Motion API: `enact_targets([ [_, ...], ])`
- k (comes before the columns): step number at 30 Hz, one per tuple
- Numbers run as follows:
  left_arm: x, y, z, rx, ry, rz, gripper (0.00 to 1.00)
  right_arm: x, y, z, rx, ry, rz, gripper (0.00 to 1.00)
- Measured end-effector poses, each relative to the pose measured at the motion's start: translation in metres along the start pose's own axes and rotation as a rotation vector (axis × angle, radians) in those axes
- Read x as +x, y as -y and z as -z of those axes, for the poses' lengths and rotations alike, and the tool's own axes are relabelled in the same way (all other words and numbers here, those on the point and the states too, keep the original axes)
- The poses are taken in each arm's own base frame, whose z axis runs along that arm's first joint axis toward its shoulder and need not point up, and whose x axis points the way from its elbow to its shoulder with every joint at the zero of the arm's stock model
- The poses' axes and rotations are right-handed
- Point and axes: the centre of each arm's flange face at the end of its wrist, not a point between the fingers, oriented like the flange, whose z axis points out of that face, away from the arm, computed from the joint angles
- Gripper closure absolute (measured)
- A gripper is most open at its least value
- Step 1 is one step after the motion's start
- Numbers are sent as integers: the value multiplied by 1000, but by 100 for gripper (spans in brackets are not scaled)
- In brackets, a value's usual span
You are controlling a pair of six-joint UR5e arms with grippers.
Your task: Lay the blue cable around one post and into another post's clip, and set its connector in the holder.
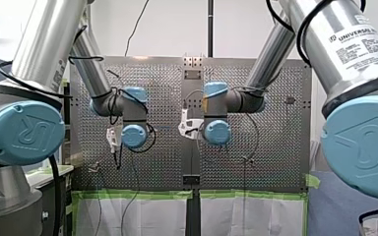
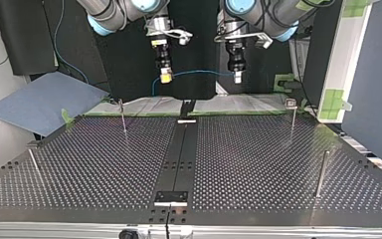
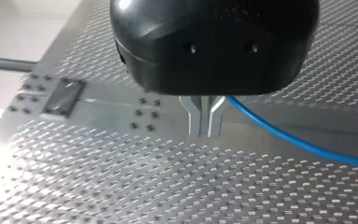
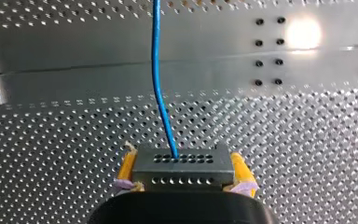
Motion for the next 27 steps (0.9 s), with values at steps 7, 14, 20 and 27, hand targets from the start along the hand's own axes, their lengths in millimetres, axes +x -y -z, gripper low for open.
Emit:
enact_targets([
  [7,-36,5,-31,-7,52,48,89,29,-21,-9,0,-5,-31,100],
  [14,-82,5,-66,-3,113,62,89,70,-38,-27,4,-41,-15,100],
  [20,-120,1,-87,-30,164,82,89,114,-49,-41,4,-88,1,100],
  [27,-150,-6,-88,-66,188,116,89,170,-43,-45,13,-149,19,100],
])
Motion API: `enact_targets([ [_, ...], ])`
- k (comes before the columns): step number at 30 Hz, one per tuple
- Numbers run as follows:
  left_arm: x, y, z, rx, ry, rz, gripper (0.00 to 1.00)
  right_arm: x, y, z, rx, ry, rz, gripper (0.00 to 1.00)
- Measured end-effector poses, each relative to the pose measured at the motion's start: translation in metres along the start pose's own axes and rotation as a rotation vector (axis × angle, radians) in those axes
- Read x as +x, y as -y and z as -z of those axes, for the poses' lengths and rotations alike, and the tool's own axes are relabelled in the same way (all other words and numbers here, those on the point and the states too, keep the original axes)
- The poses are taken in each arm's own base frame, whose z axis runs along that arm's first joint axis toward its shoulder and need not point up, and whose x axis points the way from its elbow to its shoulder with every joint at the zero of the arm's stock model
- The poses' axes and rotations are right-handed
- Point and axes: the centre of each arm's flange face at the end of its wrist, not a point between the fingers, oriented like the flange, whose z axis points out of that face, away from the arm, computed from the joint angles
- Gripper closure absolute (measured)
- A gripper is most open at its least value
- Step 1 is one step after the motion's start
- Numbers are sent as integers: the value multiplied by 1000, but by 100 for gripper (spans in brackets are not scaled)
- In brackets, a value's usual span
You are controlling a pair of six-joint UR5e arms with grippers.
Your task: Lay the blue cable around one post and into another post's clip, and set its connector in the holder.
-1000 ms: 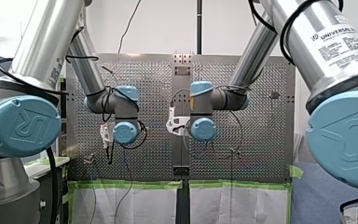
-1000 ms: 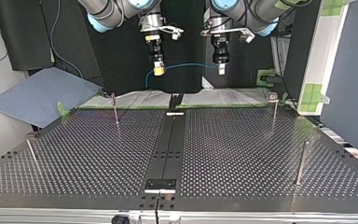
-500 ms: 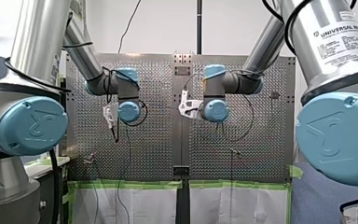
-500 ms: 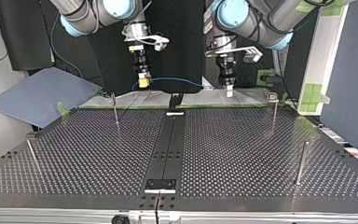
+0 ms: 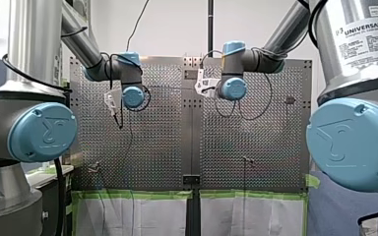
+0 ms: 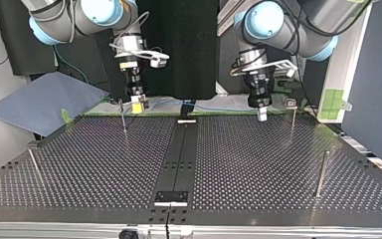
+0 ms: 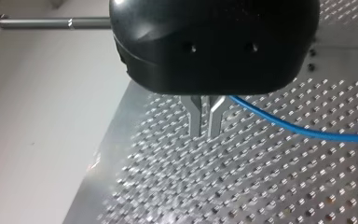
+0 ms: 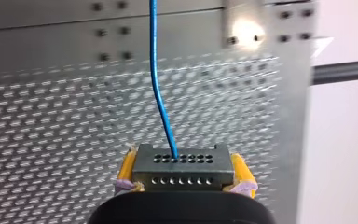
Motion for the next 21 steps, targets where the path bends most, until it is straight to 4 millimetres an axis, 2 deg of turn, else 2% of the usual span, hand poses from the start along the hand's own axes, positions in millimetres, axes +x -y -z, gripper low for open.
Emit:
enact_targets([
  [7,-26,-7,1,-38,14,21,89,52,14,0,21,-51,32,100],
  [15,-61,-11,0,-82,43,59,89,100,34,17,73,-76,50,100],
  [18,-81,-11,-3,-96,66,72,87,107,43,21,98,-68,69,100],
  [21,-102,-10,-8,-110,94,84,87,103,56,21,127,-55,84,100],
])
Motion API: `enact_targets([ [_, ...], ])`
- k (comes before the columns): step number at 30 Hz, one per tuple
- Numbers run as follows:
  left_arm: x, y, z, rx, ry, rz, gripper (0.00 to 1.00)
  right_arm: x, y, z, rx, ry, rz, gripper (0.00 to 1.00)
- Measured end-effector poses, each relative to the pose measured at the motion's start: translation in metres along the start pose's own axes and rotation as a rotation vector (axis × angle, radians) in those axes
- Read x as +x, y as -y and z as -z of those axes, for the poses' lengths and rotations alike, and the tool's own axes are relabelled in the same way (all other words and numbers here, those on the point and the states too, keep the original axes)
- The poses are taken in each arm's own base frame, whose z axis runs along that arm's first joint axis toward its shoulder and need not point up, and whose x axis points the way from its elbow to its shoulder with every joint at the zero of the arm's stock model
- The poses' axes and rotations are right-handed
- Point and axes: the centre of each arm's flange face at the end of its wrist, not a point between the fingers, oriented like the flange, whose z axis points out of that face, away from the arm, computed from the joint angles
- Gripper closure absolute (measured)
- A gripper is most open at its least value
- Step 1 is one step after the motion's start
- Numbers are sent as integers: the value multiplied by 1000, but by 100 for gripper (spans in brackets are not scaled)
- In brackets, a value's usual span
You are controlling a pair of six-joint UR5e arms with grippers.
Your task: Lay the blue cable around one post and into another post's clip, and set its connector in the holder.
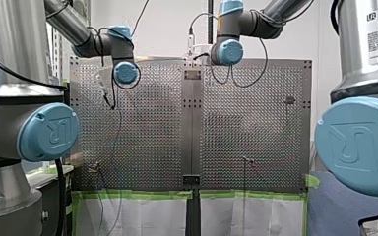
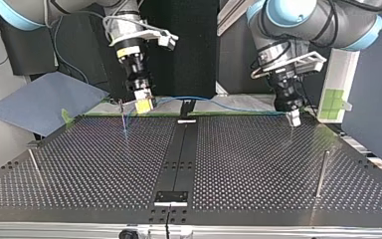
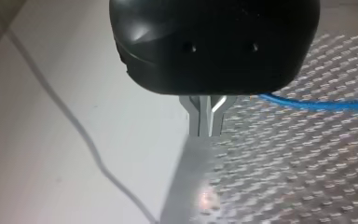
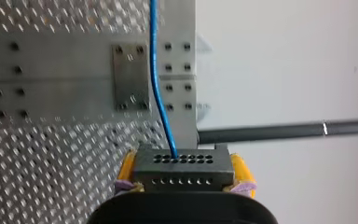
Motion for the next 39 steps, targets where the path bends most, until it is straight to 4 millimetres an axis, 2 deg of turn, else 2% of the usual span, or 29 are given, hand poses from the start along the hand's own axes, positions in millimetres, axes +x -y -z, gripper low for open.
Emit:
enact_targets([
  [9,-54,2,-11,-29,62,30,87,-9,41,-11,66,16,12,100],
  [15,-97,3,-22,-14,111,86,87,-5,67,-8,110,10,4,100],
  [20,-129,-1,-27,0,142,107,87,-1,74,-8,120,1,-6,100],
  [24,-129,-9,-34,-4,122,81,87,4,73,-12,118,-8,-19,100],
  [35,-97,-38,-64,-44,-3,-20,87,24,71,-26,116,-52,-40,100],
  [39,-93,-47,-77,-51,-27,-30,87,27,74,-33,121,-53,-38,100],
])
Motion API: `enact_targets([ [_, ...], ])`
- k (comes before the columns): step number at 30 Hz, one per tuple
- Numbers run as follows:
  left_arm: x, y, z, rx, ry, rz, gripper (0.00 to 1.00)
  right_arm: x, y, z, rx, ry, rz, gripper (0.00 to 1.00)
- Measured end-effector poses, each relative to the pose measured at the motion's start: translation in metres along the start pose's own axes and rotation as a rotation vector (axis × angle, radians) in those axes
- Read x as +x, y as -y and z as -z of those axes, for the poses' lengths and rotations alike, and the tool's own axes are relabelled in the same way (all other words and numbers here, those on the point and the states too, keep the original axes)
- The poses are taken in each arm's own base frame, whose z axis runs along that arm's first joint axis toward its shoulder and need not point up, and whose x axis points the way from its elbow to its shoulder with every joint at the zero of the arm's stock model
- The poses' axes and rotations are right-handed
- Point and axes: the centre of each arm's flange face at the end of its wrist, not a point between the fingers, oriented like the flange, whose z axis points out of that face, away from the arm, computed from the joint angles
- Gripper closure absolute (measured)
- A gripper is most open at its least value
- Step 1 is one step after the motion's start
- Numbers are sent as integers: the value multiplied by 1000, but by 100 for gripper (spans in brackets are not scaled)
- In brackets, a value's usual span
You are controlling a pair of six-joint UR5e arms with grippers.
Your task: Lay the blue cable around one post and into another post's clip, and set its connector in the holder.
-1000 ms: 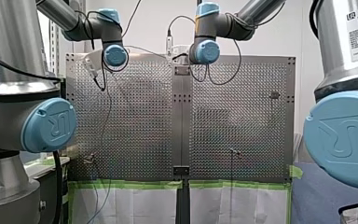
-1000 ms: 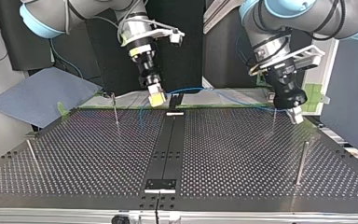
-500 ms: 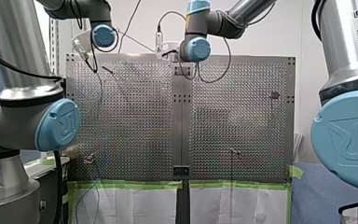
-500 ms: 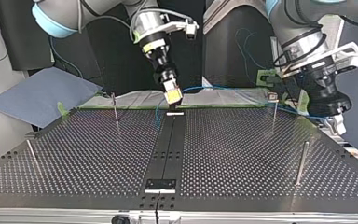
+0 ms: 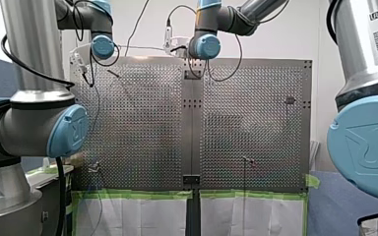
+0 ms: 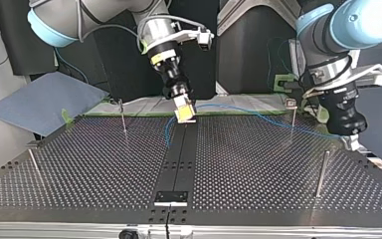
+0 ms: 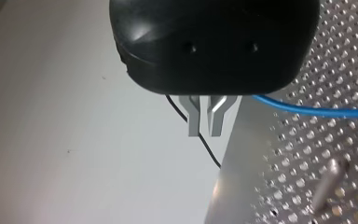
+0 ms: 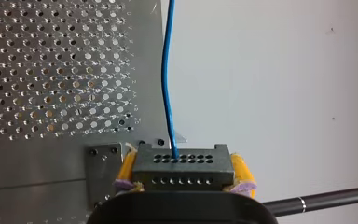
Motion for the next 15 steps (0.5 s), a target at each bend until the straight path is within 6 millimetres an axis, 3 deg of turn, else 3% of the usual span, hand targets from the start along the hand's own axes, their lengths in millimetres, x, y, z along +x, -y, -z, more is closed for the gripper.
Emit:
enact_targets([
  [6,6,-12,-25,-5,-18,-17,87,-10,6,-12,10,30,13,100],
  [15,-10,-27,-52,12,22,4,87,-10,8,-34,11,13,11,100],
])
